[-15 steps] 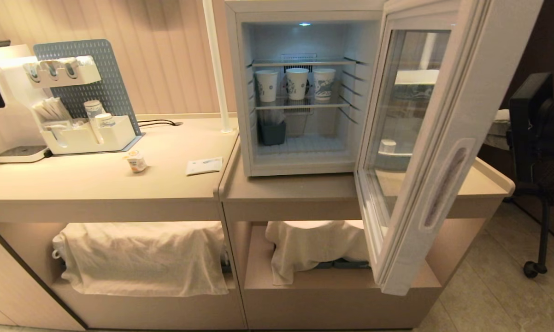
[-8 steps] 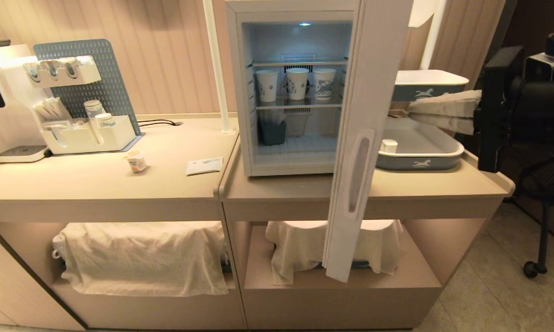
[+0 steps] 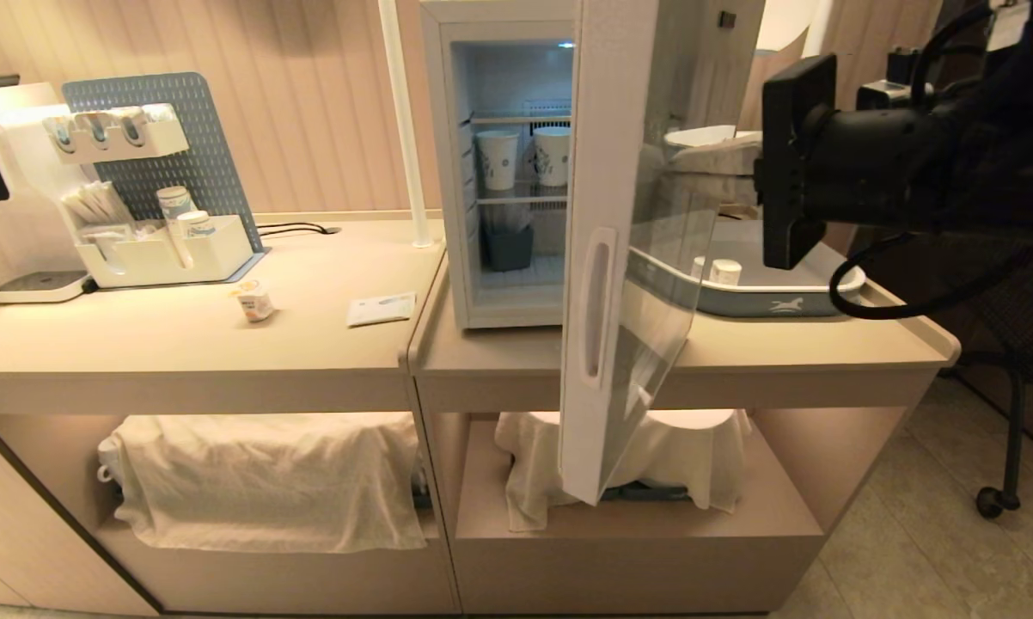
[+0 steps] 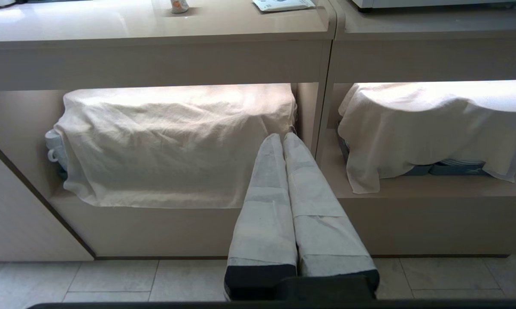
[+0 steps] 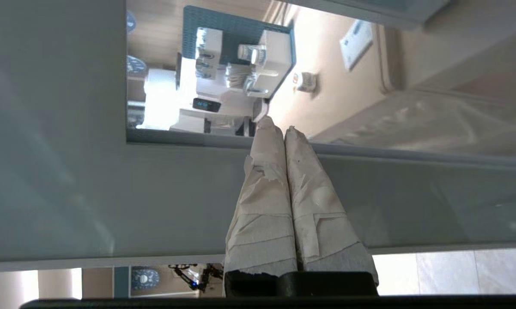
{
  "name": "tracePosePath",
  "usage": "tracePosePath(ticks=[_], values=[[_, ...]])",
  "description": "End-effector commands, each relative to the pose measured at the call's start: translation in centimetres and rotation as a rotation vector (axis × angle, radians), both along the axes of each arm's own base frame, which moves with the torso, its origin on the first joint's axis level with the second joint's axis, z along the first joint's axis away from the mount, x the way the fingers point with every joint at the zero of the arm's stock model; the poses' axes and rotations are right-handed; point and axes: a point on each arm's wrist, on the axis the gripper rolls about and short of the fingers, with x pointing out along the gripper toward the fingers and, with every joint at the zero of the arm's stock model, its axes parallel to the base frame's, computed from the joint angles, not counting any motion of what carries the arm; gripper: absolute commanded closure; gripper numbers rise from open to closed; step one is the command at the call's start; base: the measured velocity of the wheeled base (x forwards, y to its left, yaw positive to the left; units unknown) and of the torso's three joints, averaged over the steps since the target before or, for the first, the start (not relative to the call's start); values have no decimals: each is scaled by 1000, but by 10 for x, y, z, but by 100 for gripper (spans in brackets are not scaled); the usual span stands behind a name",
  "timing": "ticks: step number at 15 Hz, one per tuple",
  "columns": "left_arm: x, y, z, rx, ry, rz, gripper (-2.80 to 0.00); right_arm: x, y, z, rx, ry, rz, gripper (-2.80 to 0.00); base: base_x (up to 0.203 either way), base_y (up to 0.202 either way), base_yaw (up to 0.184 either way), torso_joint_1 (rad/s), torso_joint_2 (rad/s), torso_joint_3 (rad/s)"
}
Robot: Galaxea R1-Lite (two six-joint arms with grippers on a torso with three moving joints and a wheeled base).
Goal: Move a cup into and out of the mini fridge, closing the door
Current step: Close the freezer door
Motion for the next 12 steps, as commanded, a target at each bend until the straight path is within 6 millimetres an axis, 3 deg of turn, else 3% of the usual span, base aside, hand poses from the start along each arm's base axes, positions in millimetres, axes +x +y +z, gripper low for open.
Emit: tracePosePath(ticks=[1,5,12], values=[[0,0,0,0,0,1,0,23,19,-13,-10,20,7,0,0,0,0,0,0,0],[0,0,0,0,0,1,0,50,39,-15,-20,-69,18,0,0,0,0,0,0,0],[0,0,0,0,0,1,0,92,68,-37,-133,-165,39,0,0,0,0,0,0,0]])
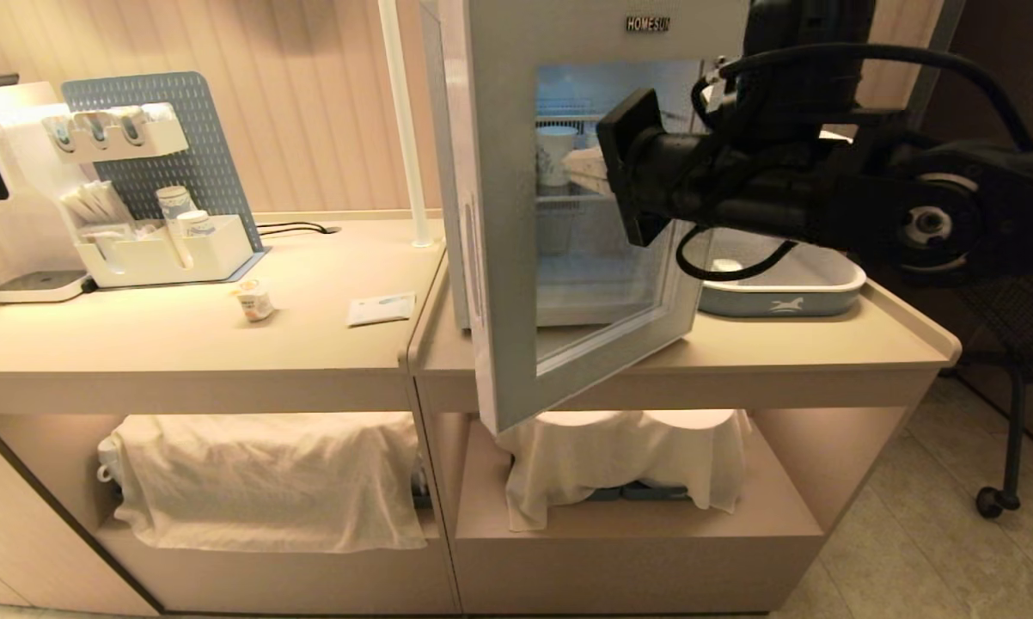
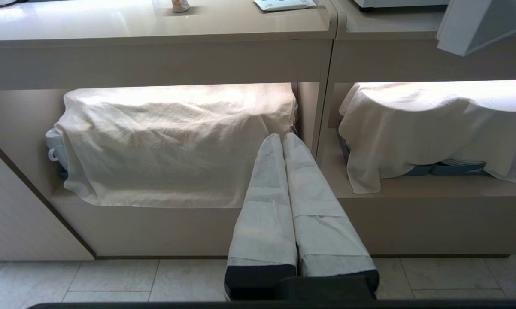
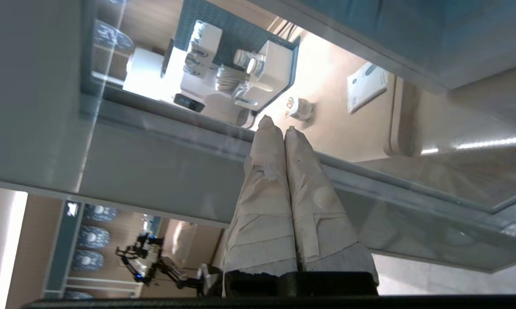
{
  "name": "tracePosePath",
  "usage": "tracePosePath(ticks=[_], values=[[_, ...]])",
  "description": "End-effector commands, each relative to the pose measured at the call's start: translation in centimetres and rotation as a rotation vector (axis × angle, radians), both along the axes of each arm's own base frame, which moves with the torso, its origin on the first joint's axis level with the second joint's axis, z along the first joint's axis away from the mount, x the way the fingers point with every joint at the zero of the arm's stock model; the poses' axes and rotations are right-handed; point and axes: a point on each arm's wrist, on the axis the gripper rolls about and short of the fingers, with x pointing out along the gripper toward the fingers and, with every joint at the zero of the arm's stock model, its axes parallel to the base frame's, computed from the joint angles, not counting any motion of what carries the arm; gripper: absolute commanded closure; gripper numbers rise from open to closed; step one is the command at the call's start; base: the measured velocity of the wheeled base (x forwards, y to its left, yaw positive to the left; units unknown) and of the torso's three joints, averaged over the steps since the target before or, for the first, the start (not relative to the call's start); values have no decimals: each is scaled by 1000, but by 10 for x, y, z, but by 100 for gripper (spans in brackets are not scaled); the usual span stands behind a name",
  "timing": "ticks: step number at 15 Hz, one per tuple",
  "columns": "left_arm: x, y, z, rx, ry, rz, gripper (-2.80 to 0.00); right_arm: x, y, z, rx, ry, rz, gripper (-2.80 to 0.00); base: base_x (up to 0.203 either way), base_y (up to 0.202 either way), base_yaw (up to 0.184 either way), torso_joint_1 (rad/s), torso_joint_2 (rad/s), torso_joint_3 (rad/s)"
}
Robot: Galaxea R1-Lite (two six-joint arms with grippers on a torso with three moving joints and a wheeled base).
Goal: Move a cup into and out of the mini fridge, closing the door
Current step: Close the freezer door
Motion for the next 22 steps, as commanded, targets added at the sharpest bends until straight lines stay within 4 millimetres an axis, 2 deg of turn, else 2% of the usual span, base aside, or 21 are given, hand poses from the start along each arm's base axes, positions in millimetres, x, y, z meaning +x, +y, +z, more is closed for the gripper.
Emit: tracePosePath(ticks=[1,8,12,17,22], values=[[0,0,0,0,0,0,0,16,11,-15,-31,3,2,0,0,0,0,0,0,0],[0,0,0,0,0,0,0,49,31,-42,-270,-220,11,0,0,0,0,0,0,0],[0,0,0,0,1,0,0,65,31,-60,-434,-309,-3,0,0,0,0,0,0,0],[0,0,0,0,1,0,0,95,16,-75,-639,-391,-118,0,0,0,0,0,0,0],[0,0,0,0,0,0,0,121,-2,-101,-781,-367,-218,0,0,0,0,0,0,0]])
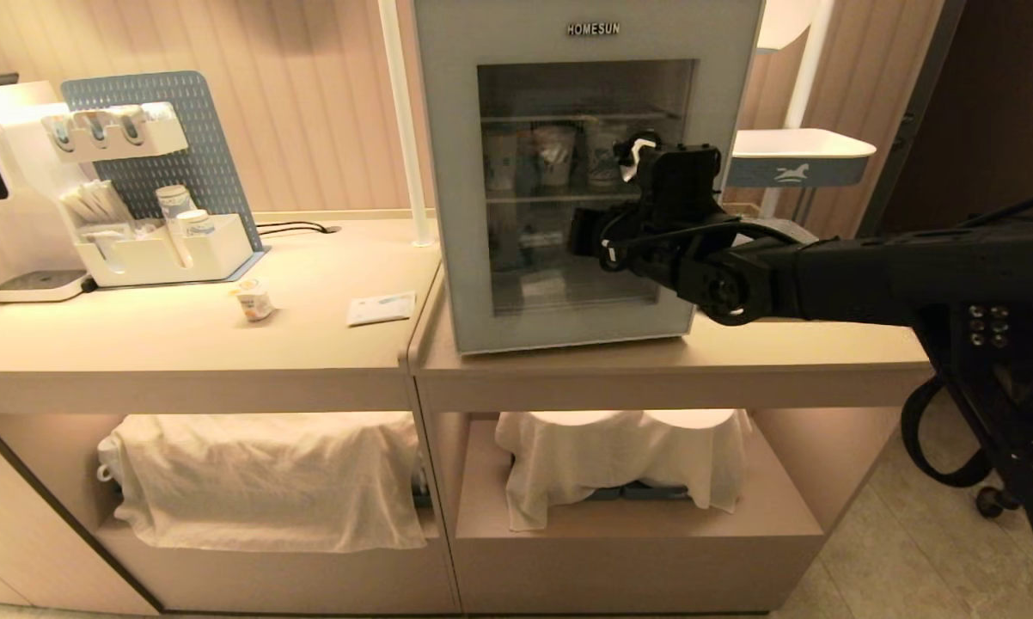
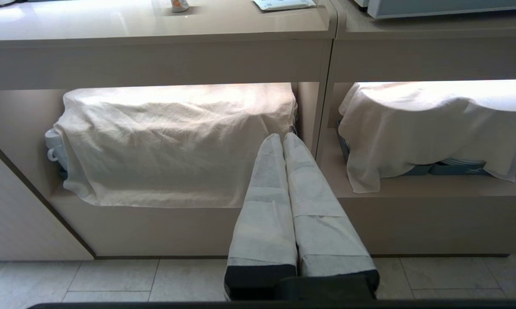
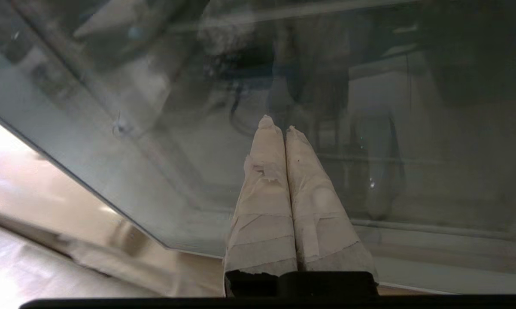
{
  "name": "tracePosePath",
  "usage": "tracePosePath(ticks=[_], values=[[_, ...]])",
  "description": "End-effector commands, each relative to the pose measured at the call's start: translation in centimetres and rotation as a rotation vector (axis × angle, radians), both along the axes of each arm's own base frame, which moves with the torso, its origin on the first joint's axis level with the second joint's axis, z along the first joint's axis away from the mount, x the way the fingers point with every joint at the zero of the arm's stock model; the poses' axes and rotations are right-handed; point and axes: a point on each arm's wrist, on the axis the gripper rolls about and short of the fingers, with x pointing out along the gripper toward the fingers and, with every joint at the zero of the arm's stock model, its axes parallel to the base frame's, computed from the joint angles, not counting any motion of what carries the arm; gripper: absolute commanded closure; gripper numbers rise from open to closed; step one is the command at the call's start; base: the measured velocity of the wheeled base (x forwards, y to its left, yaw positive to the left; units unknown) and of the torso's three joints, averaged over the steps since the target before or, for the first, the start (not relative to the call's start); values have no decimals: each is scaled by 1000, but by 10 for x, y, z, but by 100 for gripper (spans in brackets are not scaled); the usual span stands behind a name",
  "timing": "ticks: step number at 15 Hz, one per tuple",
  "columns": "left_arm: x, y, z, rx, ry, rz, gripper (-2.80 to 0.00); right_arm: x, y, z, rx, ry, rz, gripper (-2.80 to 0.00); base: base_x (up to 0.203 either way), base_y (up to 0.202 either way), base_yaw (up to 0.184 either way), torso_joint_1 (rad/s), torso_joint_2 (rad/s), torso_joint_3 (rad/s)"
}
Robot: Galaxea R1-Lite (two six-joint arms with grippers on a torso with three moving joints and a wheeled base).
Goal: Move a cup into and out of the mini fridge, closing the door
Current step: Close the freezer door
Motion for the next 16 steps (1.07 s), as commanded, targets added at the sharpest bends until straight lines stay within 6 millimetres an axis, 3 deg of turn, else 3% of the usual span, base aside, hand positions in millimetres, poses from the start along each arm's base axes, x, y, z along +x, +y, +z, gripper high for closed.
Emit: tracePosePath(ticks=[1,10,12,16], values=[[0,0,0,0,0,1,0,9,-3,-13,-11,13,-26,0,0,0,0,0,0,0],[0,0,0,0,0,1,0,16,-3,-26,-15,6,-52,0,0,0,0,0,0,0],[0,0,0,0,0,1,0,9,-10,-26,-33,41,-54,0,0,0,0,0,0,0],[0,0,0,0,2,1,0,-23,-37,-28,-117,204,-69,0,0,0,0,0,0,0]])
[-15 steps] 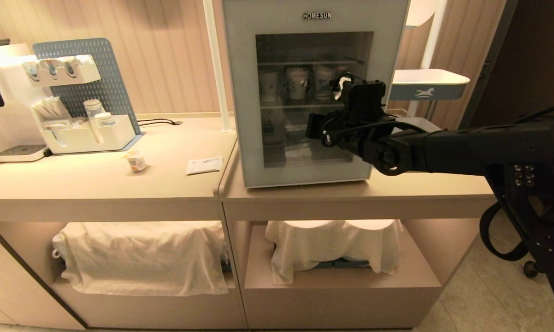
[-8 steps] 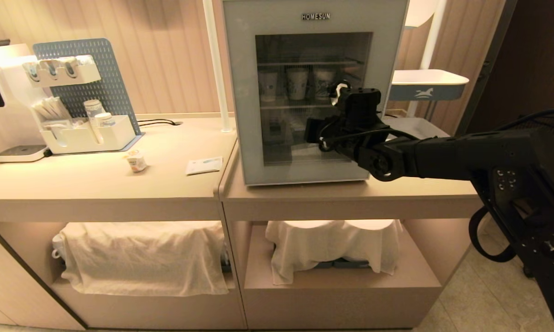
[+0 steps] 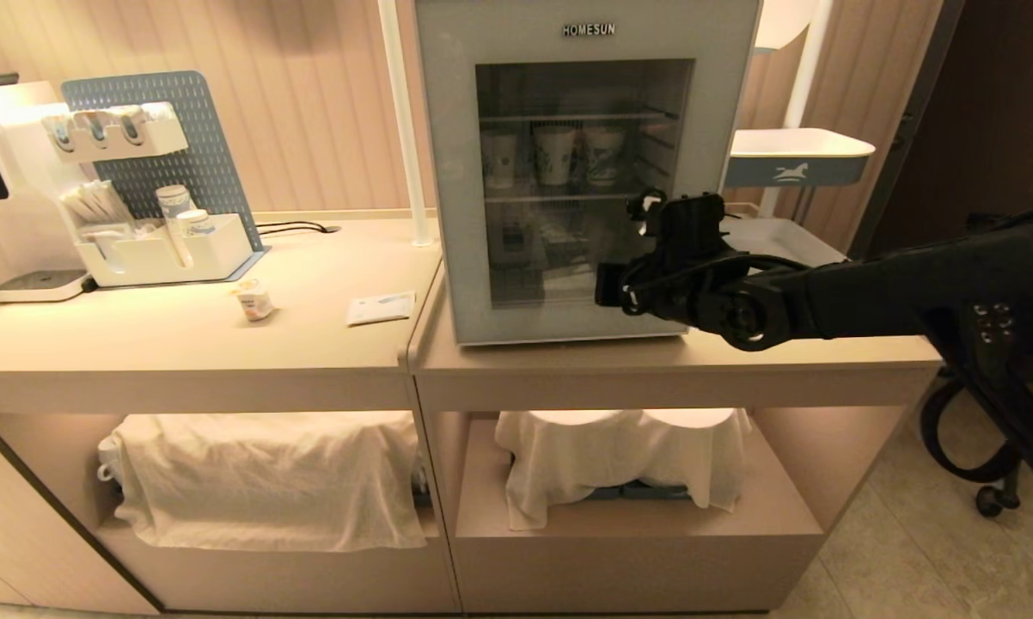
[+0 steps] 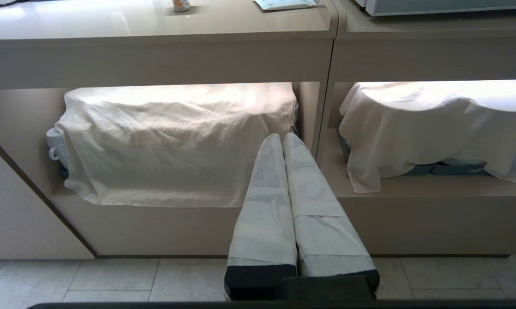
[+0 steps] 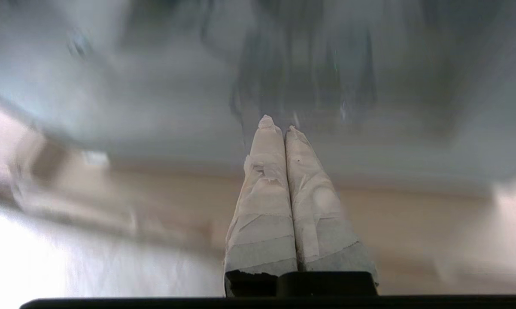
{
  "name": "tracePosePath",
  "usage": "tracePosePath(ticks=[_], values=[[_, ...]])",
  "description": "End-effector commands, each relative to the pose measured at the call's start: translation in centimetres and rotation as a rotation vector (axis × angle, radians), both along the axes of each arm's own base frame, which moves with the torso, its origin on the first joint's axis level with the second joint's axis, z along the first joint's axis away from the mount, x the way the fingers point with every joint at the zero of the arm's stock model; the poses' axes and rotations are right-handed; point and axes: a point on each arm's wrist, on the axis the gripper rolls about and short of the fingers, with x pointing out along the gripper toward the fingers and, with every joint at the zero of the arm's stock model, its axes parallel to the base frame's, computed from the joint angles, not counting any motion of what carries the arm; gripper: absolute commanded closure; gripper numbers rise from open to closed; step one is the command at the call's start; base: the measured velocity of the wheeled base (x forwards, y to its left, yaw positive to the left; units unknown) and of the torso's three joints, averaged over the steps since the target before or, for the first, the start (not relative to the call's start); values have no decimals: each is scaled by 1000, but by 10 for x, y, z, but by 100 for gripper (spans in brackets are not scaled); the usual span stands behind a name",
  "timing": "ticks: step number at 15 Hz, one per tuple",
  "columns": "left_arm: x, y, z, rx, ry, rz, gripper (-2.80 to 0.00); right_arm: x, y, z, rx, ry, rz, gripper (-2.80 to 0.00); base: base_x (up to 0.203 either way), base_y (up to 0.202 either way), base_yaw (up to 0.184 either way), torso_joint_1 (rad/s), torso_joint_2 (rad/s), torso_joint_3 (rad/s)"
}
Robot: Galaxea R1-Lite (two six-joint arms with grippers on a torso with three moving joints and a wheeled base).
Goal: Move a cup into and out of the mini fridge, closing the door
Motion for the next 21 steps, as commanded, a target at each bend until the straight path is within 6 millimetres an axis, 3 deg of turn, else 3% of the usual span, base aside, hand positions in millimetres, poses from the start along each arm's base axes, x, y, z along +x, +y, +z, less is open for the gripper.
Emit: tracePosePath(ticks=[1,7,10,13,15,18,21], values=[[0,0,0,0,1,1,0,-24,-19,20,-16,37,-16,0,0,0,0,0,0,0],[0,0,0,0,1,1,0,-93,-103,33,-200,247,-140,0,0,0,0,0,0,0],[0,0,0,0,0,1,0,-142,-147,32,-270,301,-195,0,0,0,0,0,0,0],[0,0,0,0,0,1,0,-204,-182,24,-282,332,-248,0,0,0,0,0,0,0],[0,0,0,0,0,1,0,-251,-196,16,-293,324,-260,0,0,0,0,0,0,0],[0,0,0,0,1,1,0,-319,-199,1,-296,238,-261,0,0,0,0,0,0,0],[0,0,0,0,0,-1,0,-369,-199,-20,-291,129,-251,0,0,0,0,0,0,0]])
